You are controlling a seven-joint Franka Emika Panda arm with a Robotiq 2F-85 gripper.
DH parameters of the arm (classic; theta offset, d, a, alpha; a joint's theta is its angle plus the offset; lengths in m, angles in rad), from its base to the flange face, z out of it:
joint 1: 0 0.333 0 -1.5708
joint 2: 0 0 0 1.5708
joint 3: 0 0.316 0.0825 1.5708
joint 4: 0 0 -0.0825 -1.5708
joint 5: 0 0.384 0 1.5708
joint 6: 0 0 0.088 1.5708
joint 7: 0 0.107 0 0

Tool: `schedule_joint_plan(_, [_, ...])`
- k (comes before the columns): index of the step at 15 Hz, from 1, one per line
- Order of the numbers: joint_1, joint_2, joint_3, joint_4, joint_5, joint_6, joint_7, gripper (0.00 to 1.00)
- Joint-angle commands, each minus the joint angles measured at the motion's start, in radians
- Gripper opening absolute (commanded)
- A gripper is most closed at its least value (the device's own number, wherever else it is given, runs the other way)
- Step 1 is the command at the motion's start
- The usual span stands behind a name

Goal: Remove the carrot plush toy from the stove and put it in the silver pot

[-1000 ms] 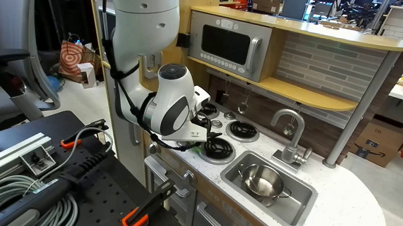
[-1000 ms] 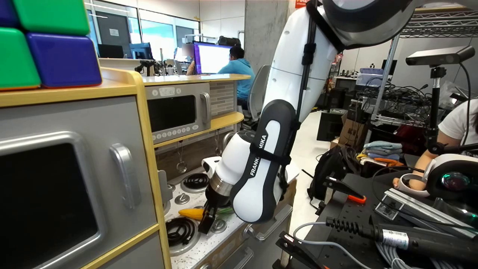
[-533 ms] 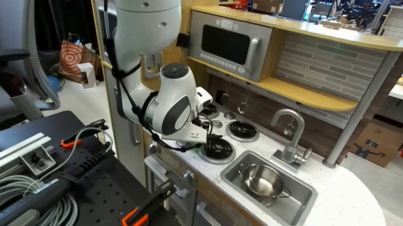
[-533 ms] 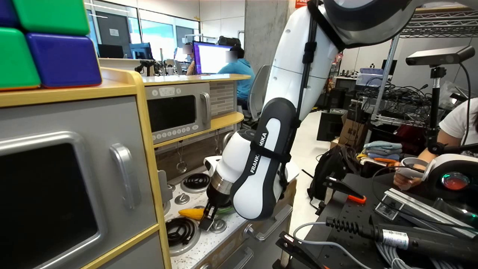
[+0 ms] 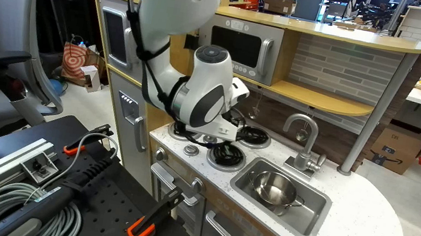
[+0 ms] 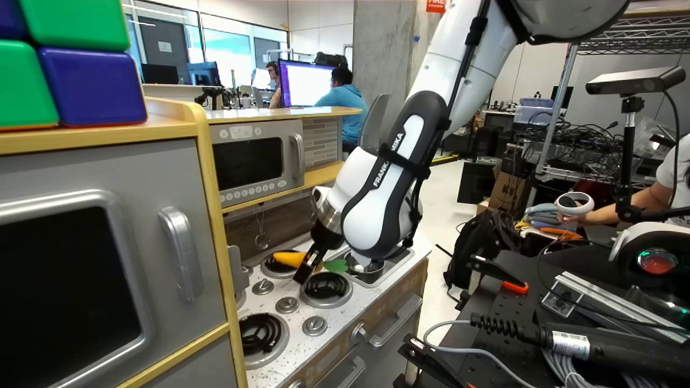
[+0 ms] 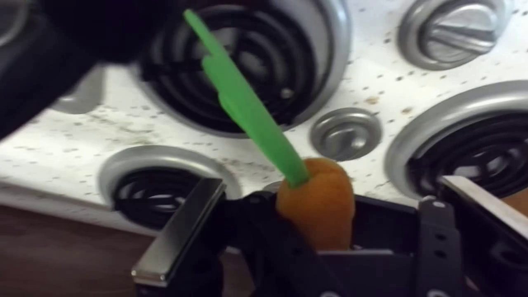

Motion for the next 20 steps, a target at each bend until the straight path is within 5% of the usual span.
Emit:
schedule_joint_plan(1, [-0.111, -0.065, -0.014, 0.021, 0.038, -0.068, 0.051, 0.0])
schedule_joint_plan(9, [-0.137, -0.03, -0.167, 0.166, 0.163, -0.174, 0.119, 0.0])
schedule_joint_plan(10, [-0.138, -0.025, -0.169, 0.175, 0.173, -0.19, 0.122, 0.25])
schedule_joint_plan(11, [-0.137, -0.031, -0.173, 0.174, 0.183, -0.209, 0.126, 0.26])
schedule_joint_plan(20, [-0.221, -0.108, -0.013, 0.087, 0.19, -0.263, 0.064, 0.91])
